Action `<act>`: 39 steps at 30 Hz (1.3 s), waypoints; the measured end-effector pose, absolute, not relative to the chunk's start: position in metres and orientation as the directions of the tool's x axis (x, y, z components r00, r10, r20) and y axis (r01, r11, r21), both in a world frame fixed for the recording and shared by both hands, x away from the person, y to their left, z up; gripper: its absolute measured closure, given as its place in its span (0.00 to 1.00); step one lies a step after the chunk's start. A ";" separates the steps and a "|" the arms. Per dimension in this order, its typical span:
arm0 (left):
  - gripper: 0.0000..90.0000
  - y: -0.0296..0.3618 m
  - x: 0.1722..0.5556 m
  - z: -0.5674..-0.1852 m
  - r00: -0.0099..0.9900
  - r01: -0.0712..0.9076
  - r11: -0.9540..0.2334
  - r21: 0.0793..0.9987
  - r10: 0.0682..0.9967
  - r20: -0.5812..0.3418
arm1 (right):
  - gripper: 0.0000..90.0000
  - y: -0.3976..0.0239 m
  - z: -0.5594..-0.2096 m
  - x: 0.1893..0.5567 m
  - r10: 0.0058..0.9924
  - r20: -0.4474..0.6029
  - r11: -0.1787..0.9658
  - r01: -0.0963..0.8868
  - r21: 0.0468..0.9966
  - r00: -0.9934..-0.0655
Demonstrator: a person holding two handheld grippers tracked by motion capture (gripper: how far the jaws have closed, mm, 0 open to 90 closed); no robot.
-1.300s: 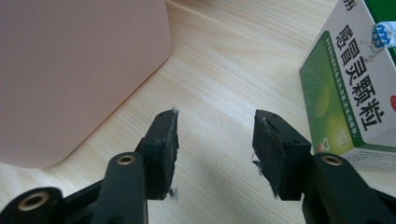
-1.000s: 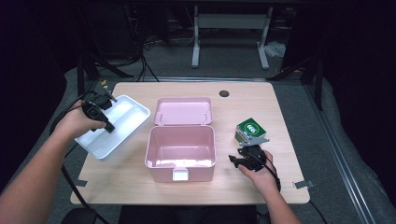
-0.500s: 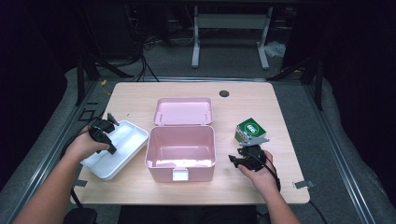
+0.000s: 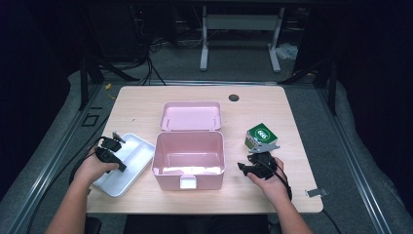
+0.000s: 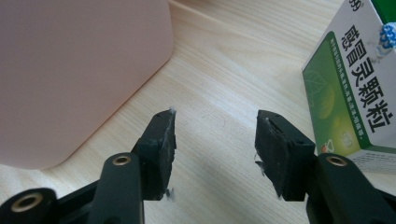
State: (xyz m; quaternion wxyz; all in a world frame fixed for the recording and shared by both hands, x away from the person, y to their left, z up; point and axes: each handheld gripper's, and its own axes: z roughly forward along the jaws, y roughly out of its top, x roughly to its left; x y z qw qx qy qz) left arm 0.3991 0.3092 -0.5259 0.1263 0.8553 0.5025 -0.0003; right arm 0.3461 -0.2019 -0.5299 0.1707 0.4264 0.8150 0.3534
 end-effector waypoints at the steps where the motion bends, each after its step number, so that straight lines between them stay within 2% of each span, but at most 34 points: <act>1: 0.73 0.310 0.396 -0.527 0.488 0.860 -0.450 0.240 0.863 -0.129 | 0.51 -0.201 -0.530 0.346 0.812 0.021 0.391 0.570 0.723 -0.584; 3: 0.68 0.311 0.393 -0.527 0.488 0.854 -0.445 0.270 0.865 -0.119 | 0.49 -0.200 -0.530 0.346 0.809 0.001 0.407 0.560 0.722 -0.588; 5: 0.59 0.313 0.391 -0.525 0.505 0.840 -0.465 0.279 0.858 -0.090 | 0.47 -0.198 -0.529 0.345 0.806 -0.012 0.416 0.552 0.723 -0.591; 8: 0.54 0.314 0.387 -0.523 0.505 0.833 -0.461 0.306 0.859 -0.081 | 0.44 -0.196 -0.527 0.344 0.802 -0.023 0.421 0.538 0.730 -0.597; 13: 0.47 0.313 0.382 -0.523 0.522 0.819 -0.496 0.289 0.853 -0.016 | 0.39 -0.193 -0.524 0.344 0.801 -0.014 0.423 0.549 0.721 -0.599; 21: 0.43 0.313 0.380 -0.522 0.535 0.812 -0.502 0.296 0.844 -0.037 | 0.38 -0.190 -0.509 0.352 0.798 -0.003 0.453 0.596 0.663 -0.603; 29: 0.42 0.314 0.377 -0.520 0.542 0.810 -0.507 0.295 0.840 -0.044 | 0.24 -0.199 -0.482 0.379 0.807 -0.009 0.481 0.650 0.588 -0.590; 39: 0.41 0.314 0.377 -0.521 0.545 0.810 -0.509 0.292 0.837 -0.050 | 0.16 -0.208 -0.462 0.416 0.825 -0.070 0.523 0.710 0.472 -0.561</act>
